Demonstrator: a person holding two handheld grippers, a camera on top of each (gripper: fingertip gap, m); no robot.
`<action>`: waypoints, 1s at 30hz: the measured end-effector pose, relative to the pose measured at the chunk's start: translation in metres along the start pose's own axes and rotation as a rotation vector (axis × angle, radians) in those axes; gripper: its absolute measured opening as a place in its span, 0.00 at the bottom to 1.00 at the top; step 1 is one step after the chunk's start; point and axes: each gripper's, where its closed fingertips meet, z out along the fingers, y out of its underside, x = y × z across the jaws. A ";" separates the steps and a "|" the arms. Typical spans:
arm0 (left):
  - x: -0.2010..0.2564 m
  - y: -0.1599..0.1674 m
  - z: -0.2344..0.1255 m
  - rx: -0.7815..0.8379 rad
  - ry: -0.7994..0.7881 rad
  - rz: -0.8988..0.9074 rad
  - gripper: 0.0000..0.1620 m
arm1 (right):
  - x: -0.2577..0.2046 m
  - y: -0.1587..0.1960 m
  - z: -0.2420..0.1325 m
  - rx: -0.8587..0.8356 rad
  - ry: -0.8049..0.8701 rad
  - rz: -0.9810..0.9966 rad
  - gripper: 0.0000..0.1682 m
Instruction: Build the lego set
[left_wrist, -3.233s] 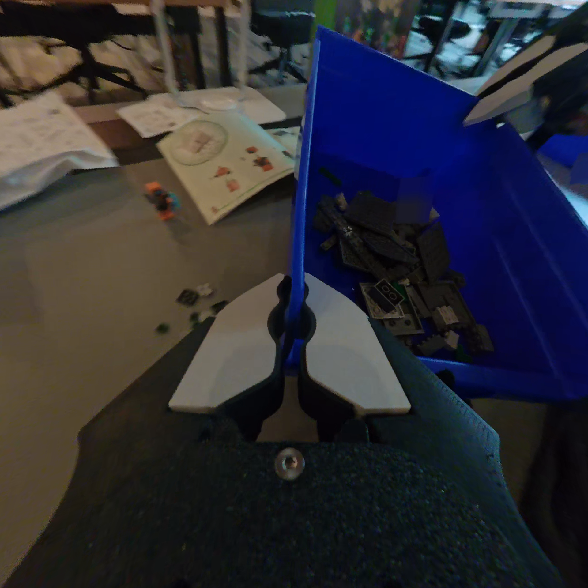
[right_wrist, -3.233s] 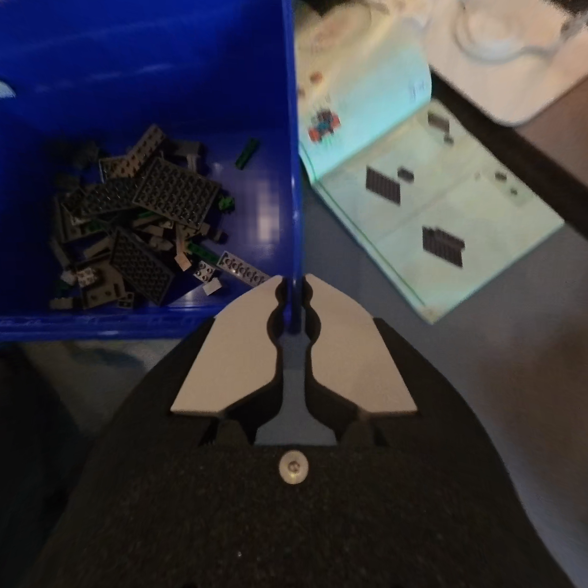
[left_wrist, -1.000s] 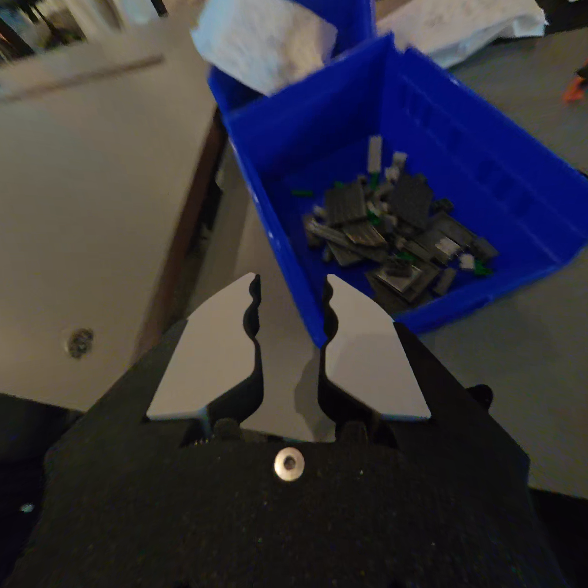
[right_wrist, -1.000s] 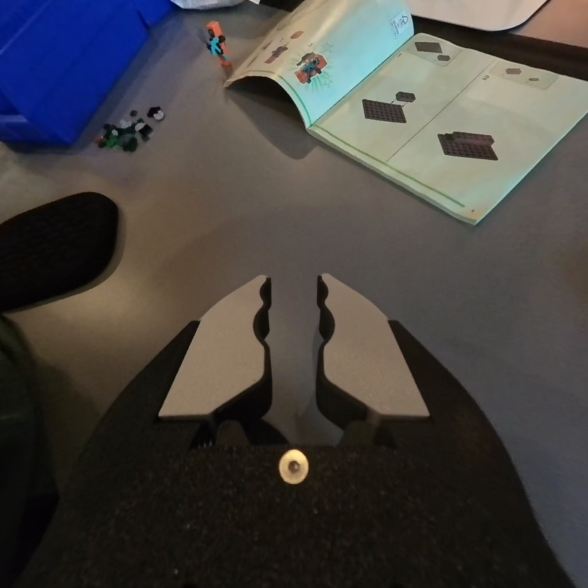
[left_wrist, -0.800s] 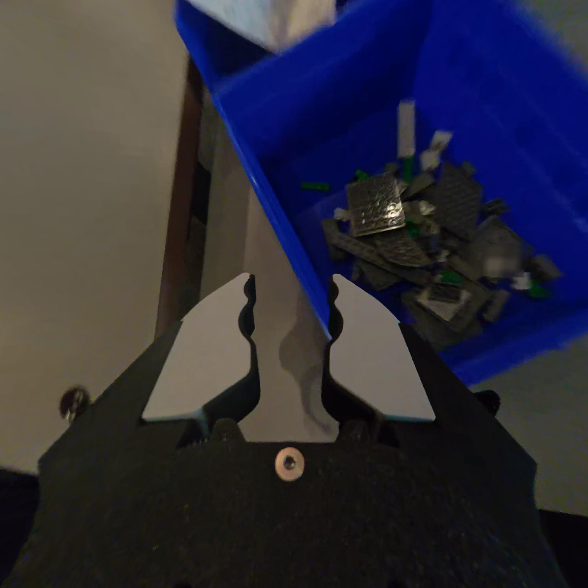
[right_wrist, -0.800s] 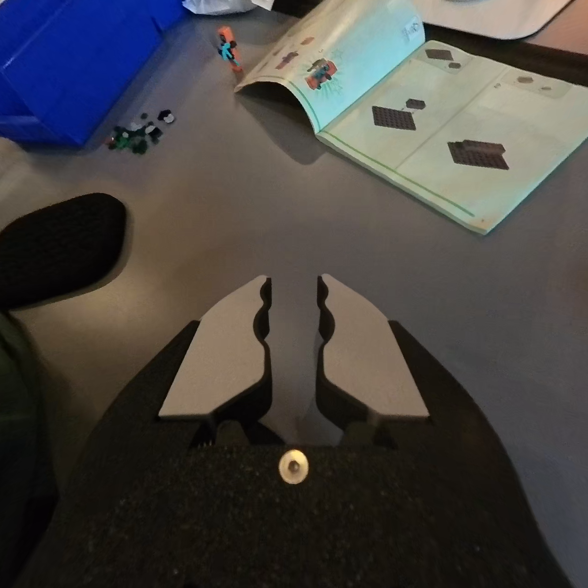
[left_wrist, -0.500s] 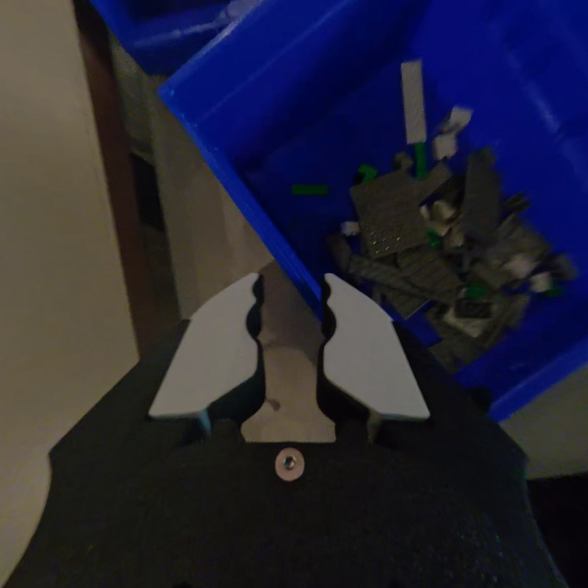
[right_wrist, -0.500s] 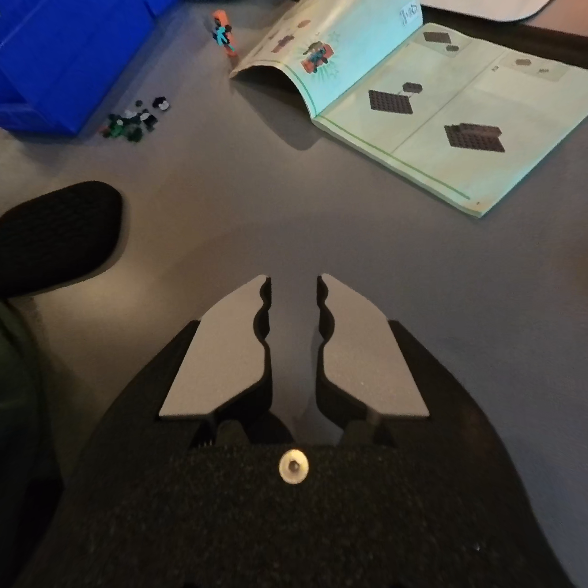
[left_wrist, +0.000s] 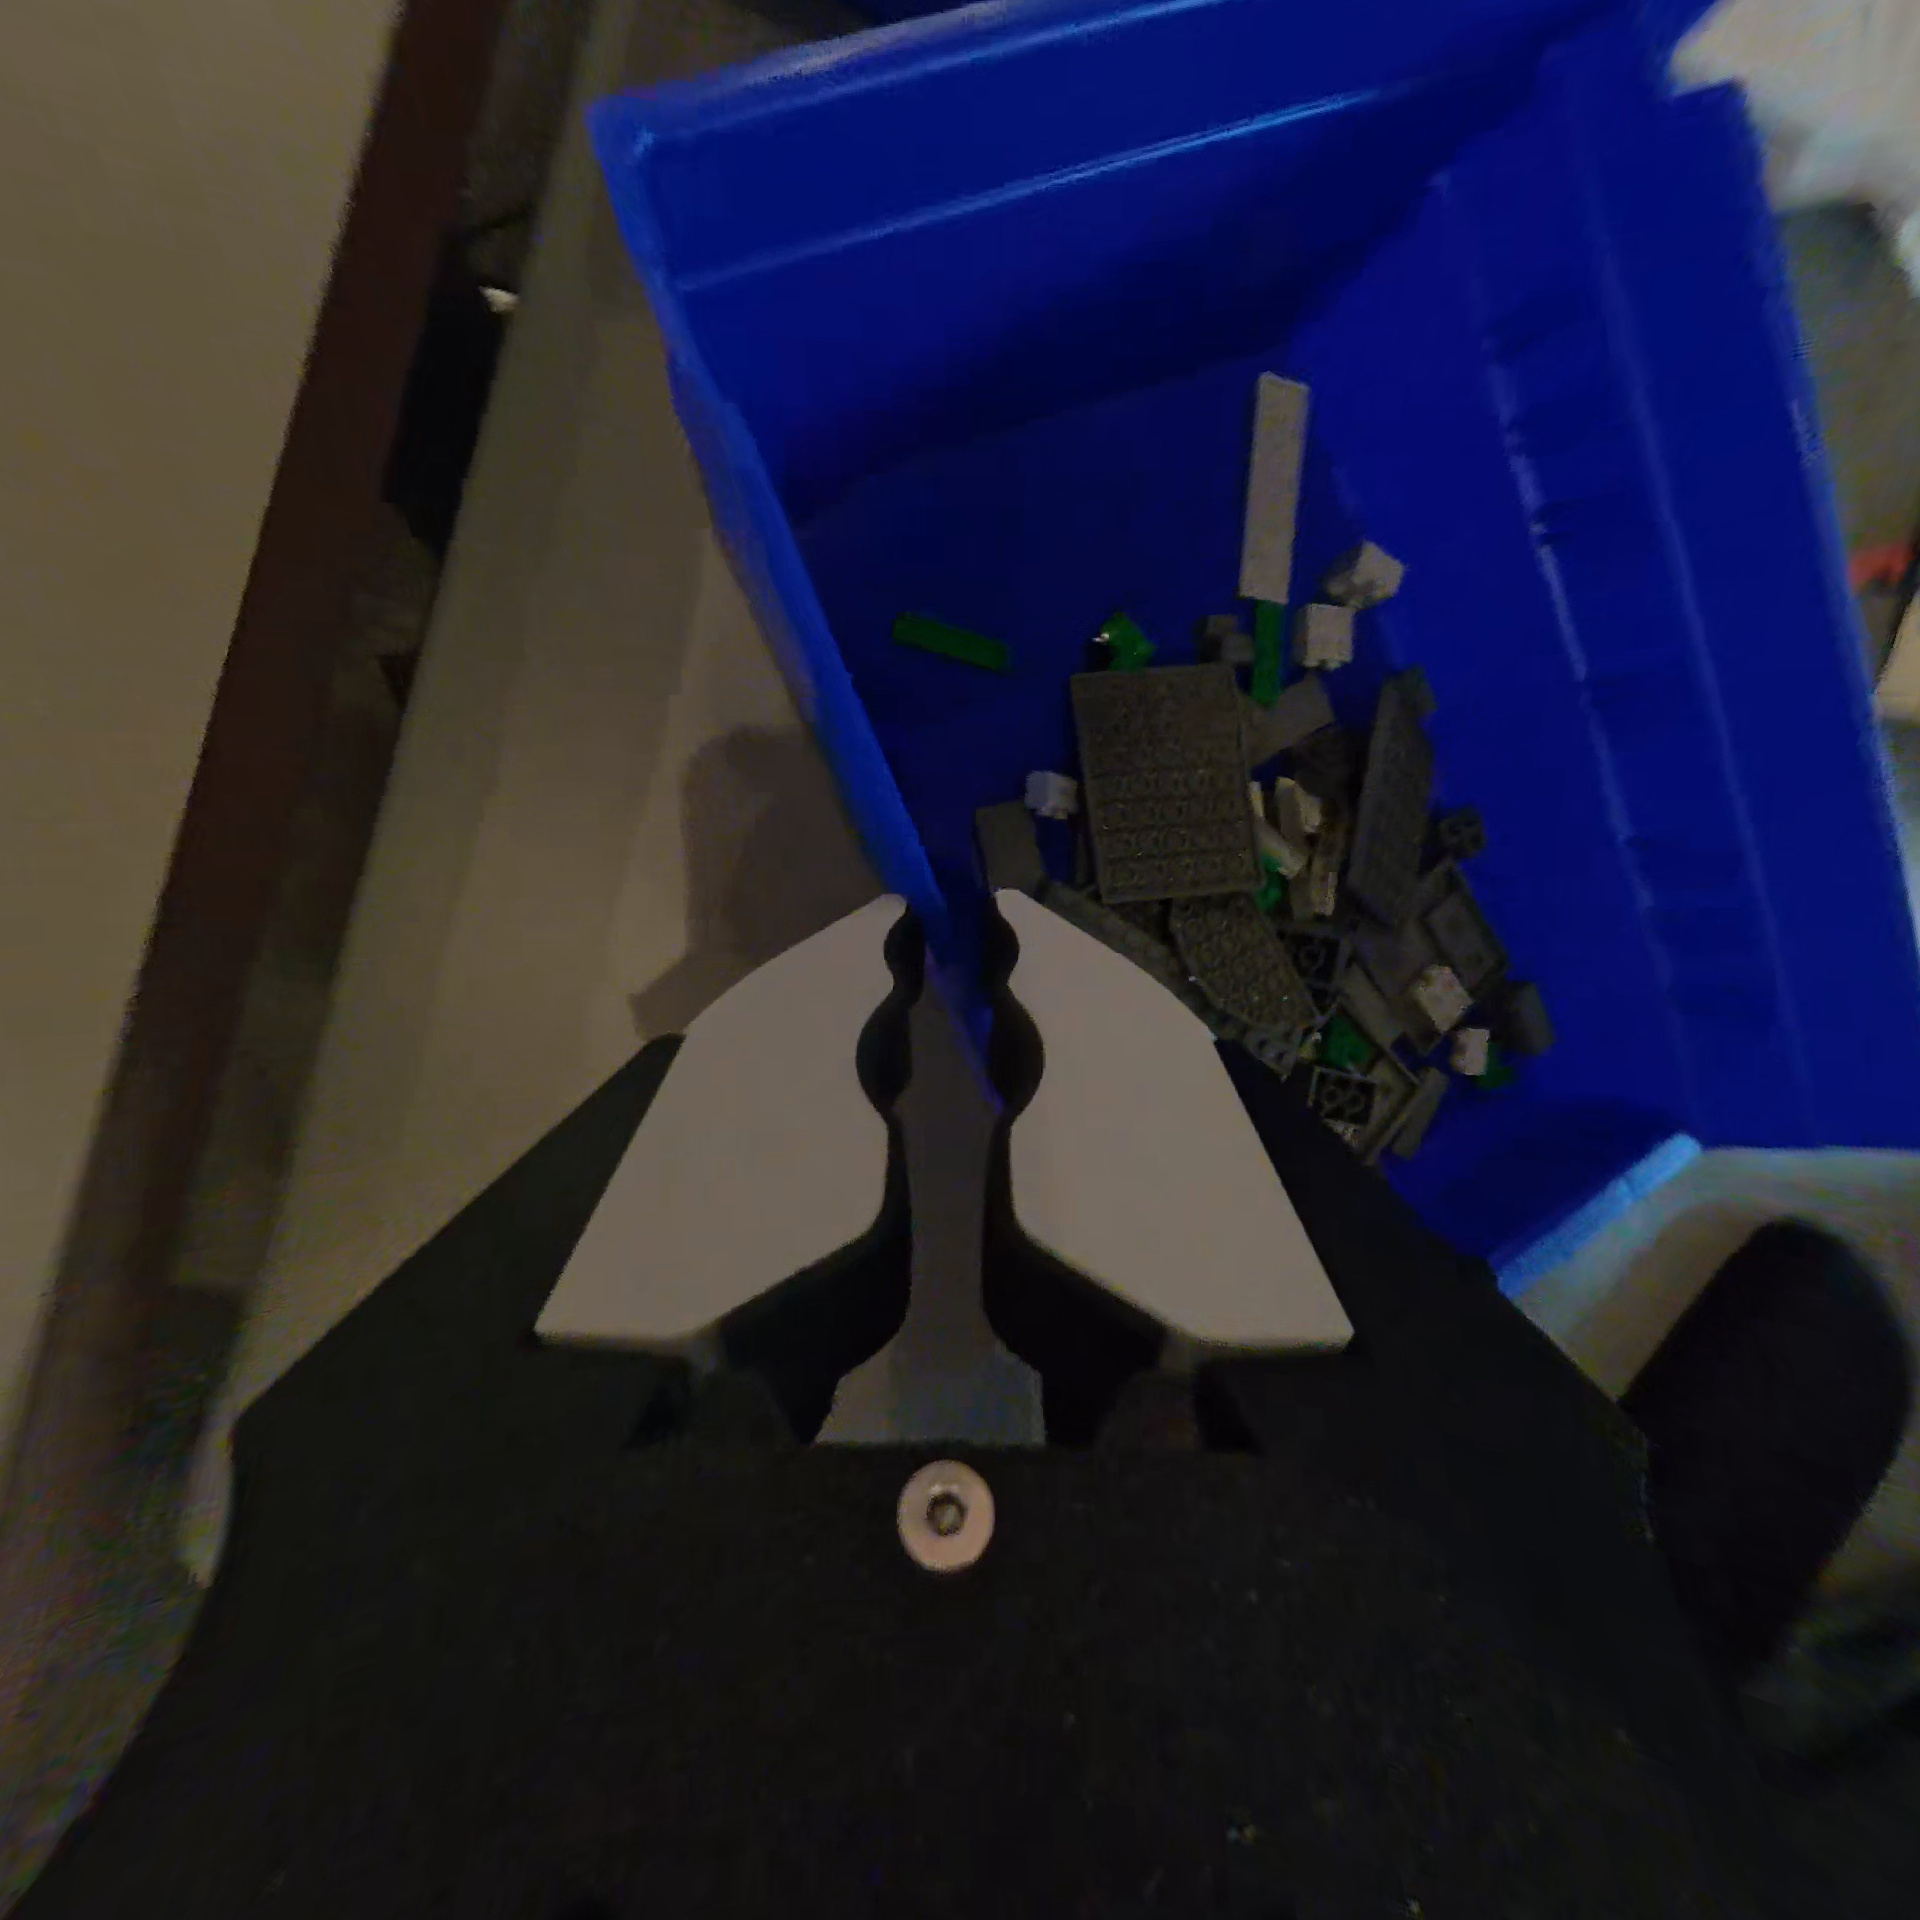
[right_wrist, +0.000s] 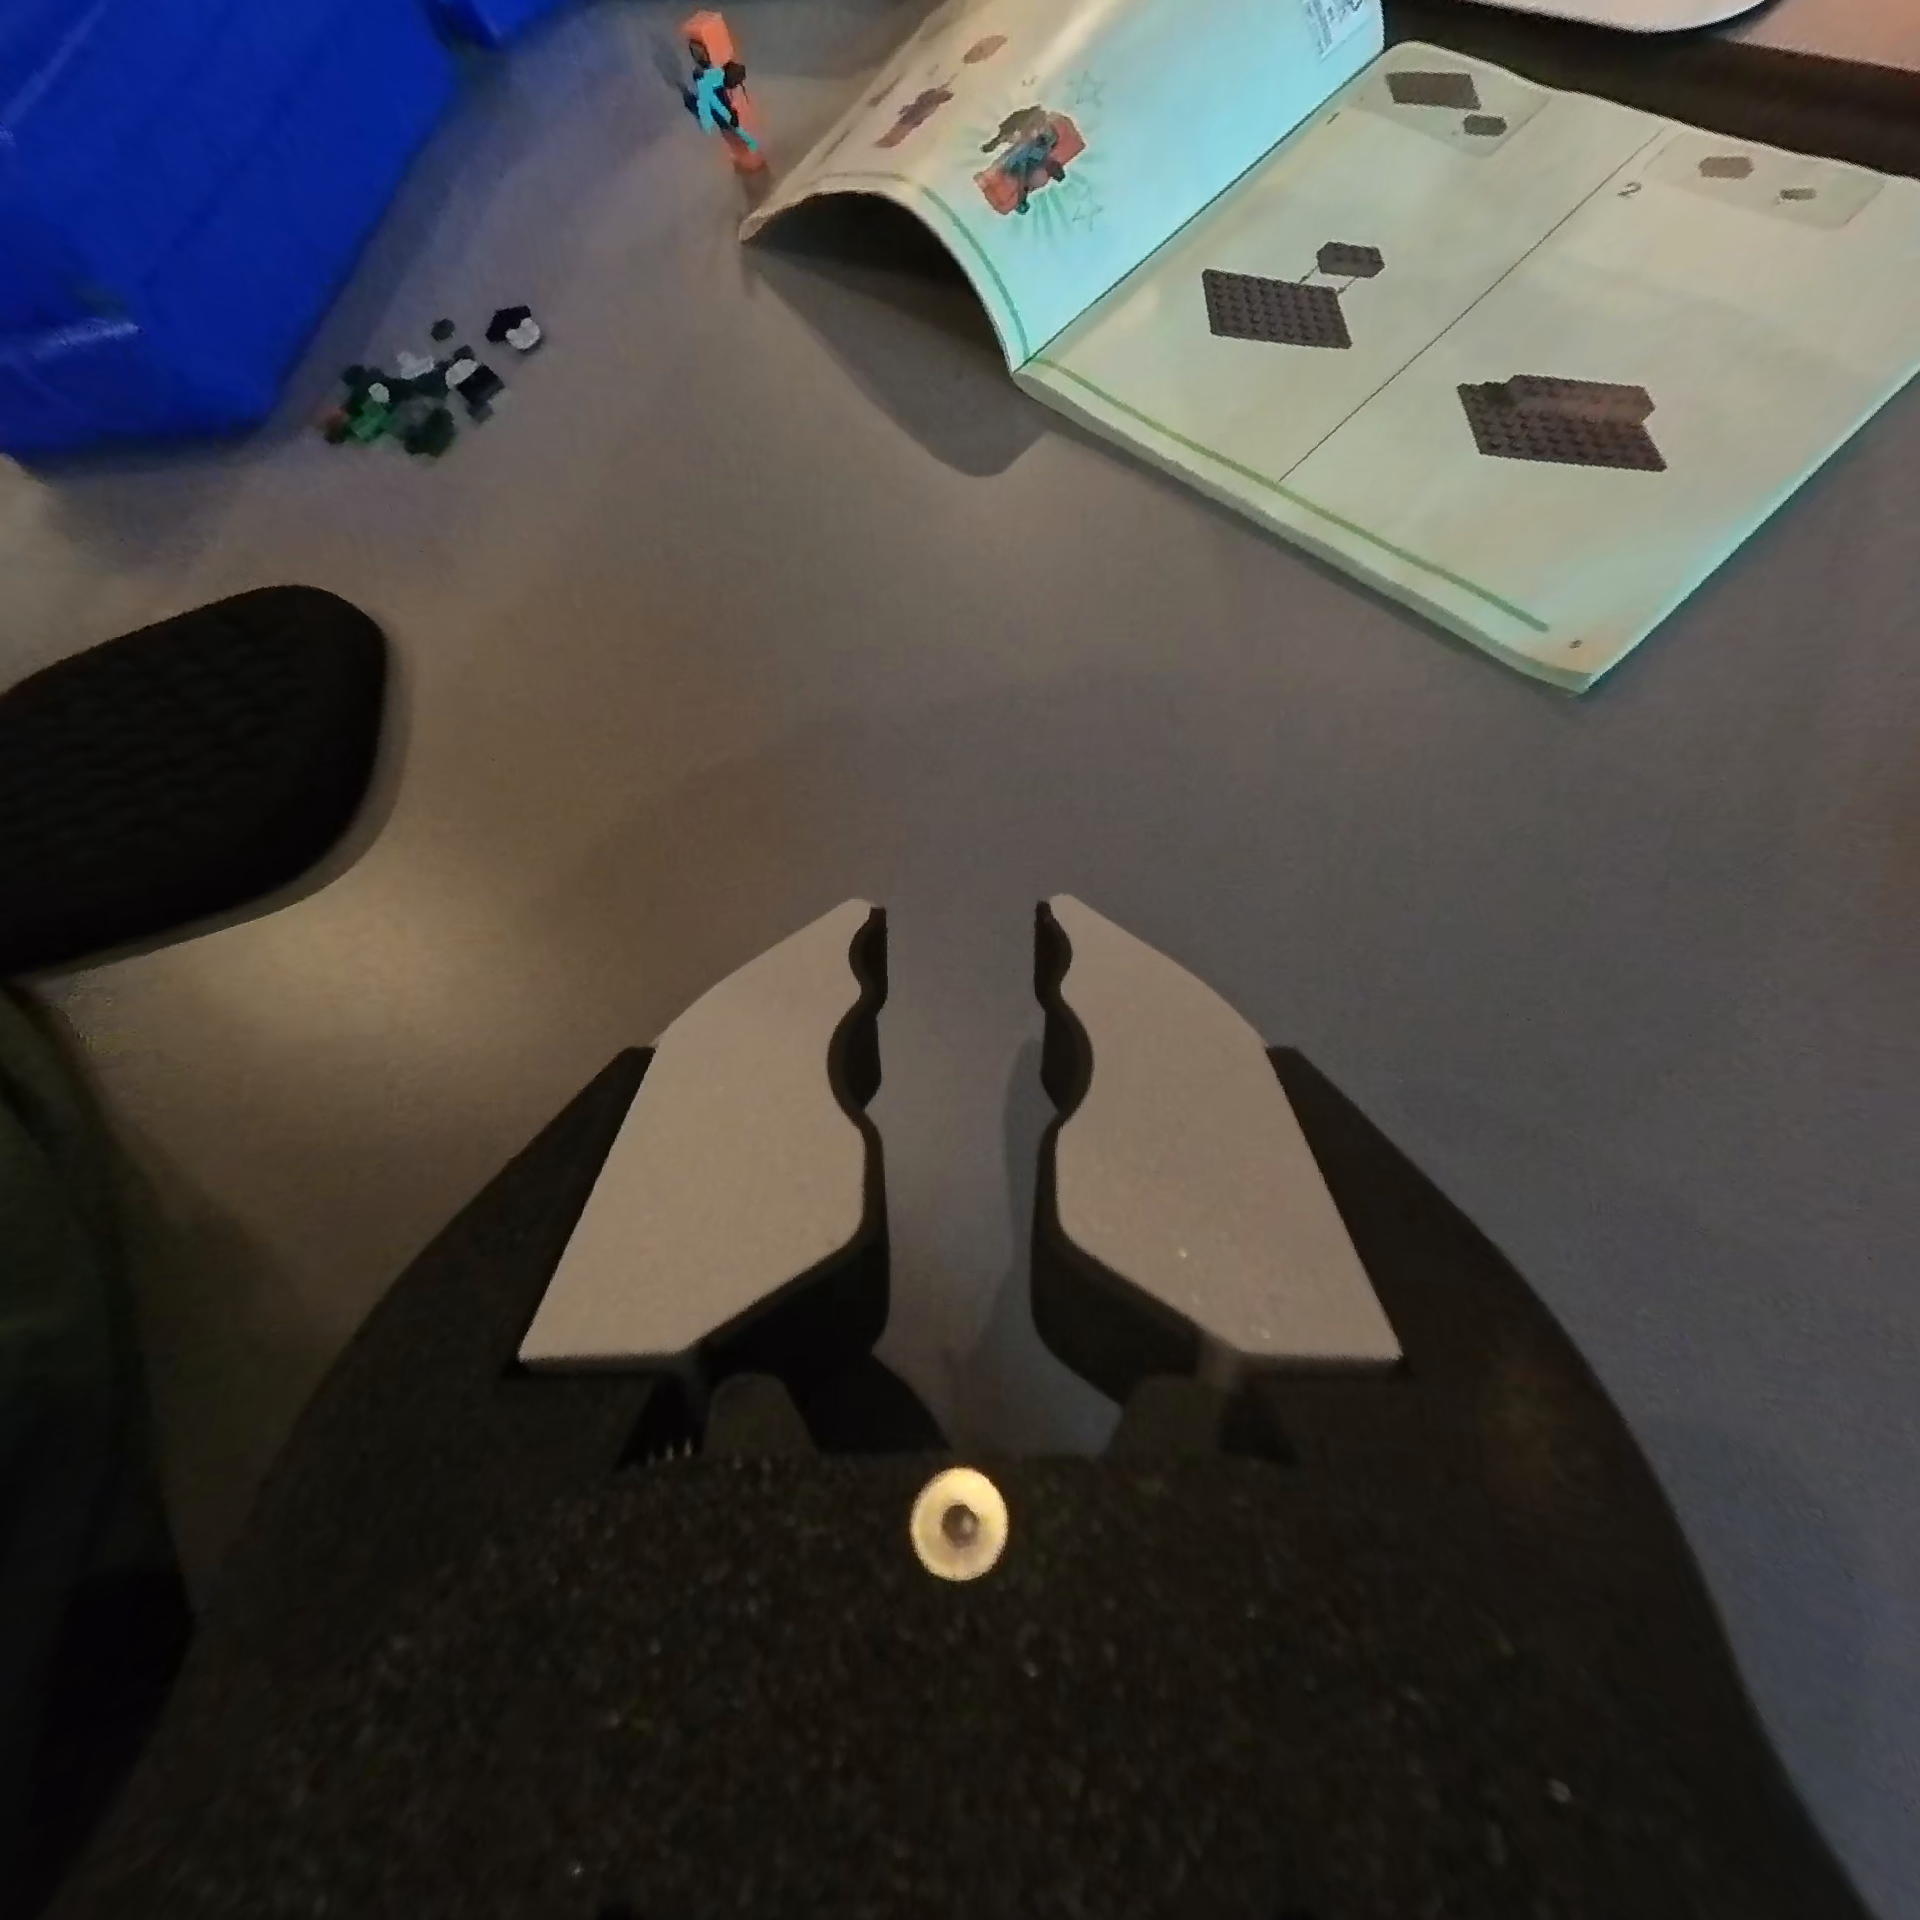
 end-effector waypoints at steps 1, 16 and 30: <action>-0.002 0.005 -0.004 0.027 -0.009 -0.042 0.07 | 0.001 -0.001 0.000 0.008 -0.003 0.003 0.16; -0.007 0.025 -0.019 0.146 -0.075 -0.189 0.08 | 0.003 0.001 0.001 0.045 -0.062 0.018 0.16; -0.006 0.010 -0.013 0.213 -0.051 -0.175 0.09 | 0.002 0.004 -0.003 0.040 -0.051 0.029 0.16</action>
